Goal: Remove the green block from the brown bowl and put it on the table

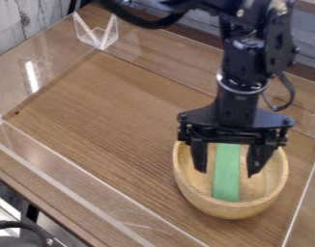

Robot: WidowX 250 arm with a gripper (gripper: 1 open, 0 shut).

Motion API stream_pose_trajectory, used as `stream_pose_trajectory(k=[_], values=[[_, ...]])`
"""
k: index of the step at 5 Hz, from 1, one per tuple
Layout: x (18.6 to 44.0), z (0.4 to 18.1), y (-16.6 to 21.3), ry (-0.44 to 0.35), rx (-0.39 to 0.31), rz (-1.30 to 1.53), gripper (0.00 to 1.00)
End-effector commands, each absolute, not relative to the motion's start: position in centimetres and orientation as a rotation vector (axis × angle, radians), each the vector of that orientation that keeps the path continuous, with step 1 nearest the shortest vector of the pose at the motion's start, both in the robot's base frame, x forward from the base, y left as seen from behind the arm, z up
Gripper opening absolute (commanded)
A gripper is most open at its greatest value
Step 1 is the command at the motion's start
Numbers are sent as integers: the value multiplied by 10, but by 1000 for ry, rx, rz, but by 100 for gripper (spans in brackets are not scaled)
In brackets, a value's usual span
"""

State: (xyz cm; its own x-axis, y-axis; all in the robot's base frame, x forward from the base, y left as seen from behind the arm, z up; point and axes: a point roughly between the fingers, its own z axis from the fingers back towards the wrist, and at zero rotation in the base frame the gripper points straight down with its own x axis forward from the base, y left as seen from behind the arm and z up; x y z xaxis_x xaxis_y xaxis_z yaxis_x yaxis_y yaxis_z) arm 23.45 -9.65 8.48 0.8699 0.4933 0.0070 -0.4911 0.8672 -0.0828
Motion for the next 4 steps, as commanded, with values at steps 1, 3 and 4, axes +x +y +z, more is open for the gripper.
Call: stream_pose_trajectory(k=[1,3,4], values=[[251,94,-104,-69,-106,499,100],[262,83,-106,-64,-101,500,100],[254,70,-106,-65,-94,559,100]])
